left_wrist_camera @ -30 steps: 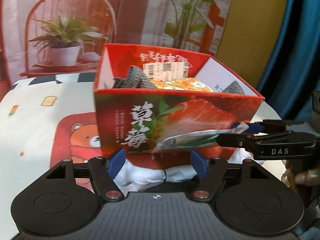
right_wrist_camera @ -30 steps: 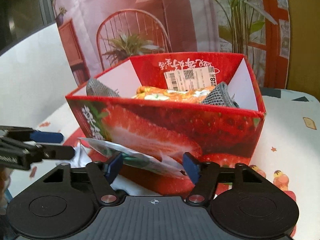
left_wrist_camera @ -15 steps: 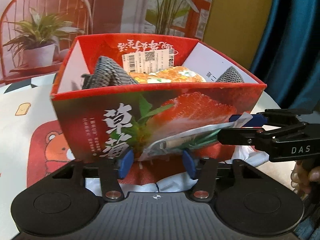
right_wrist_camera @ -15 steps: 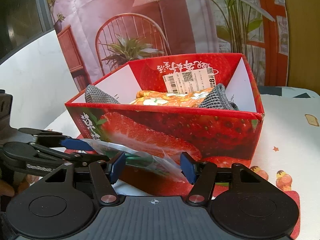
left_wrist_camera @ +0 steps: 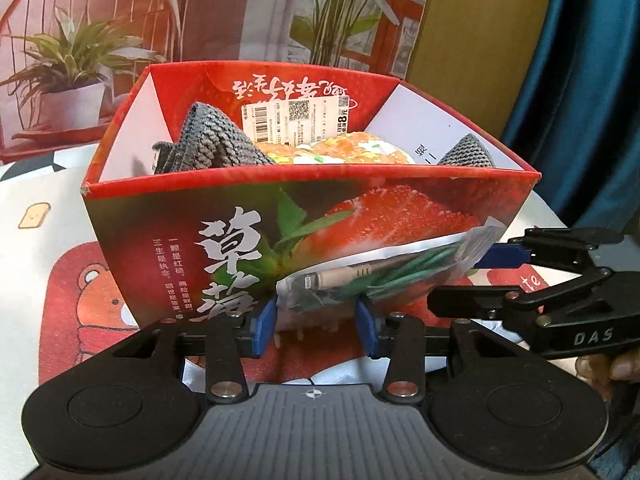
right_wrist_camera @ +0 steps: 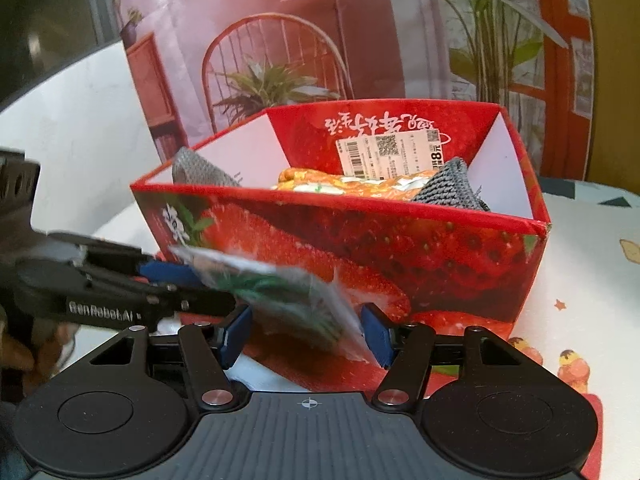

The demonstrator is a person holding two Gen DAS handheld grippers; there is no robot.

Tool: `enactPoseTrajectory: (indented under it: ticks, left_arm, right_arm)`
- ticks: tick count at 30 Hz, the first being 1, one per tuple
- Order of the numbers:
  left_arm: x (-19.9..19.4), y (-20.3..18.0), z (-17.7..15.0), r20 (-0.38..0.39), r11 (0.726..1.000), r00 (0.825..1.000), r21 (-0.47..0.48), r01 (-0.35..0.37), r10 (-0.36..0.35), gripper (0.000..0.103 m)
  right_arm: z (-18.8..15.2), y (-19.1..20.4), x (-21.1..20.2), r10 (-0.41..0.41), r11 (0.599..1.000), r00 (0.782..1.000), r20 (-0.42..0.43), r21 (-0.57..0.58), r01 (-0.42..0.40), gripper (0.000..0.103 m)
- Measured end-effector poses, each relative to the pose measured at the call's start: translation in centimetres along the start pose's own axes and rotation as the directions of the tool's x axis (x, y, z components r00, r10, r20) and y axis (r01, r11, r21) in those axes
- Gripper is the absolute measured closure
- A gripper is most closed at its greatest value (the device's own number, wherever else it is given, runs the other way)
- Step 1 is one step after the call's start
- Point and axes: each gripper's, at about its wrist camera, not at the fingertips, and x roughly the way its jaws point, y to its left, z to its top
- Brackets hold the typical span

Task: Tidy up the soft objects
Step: 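Close both grippers on the clear cable bag and lift it, then carry the cable bag into the red box and open both grippers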

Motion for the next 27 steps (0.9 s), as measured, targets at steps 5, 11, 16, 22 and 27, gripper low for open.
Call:
enactPoseTrajectory:
  ticks: [5, 11, 16, 22, 27]
  left_arm:
    - [0.3, -0.2, -0.1, -0.004, 1.000, 1.000, -0.003, -0.003, 0.003, 0.058]
    - [-0.3, -0.4, 0.0, 0.023, 1.000, 1.000, -0.019, 0.004, -0.004, 0.058]
    - [-1.5, -1.0, 0.5, 0.058, 1.000, 0.998, -0.019, 0.009, -0.008, 0.059]
    - [-3.7, -1.7, 1.2, 0.111, 0.999, 0.994, -0.030, 0.021, -0.017, 0.058]
    - [-6.0, -2.3, 2.2, 0.170, 0.999, 0.985, -0.031, 0.023, -0.018, 0.058]
  right_arm:
    - [-0.3, 0.1, 0.8, -0.026, 0.999, 0.999, -0.019, -0.036, 0.025, 0.070]
    - [-0.3, 0.4, 0.9, -0.059, 0.997, 0.998, -0.018, -0.043, 0.058, 0.080]
    - [0.1, 0.5, -0.1, -0.059, 0.998, 0.998, 0.014, -0.035, 0.059, 0.081]
    - [1.1, 0.8, -1.9, -0.053, 0.998, 0.997, 0.064, -0.035, 0.055, 0.081]
    - [2.2, 1.3, -3.6, -0.040, 0.998, 0.993, 0.113, -0.041, 0.045, 0.081]
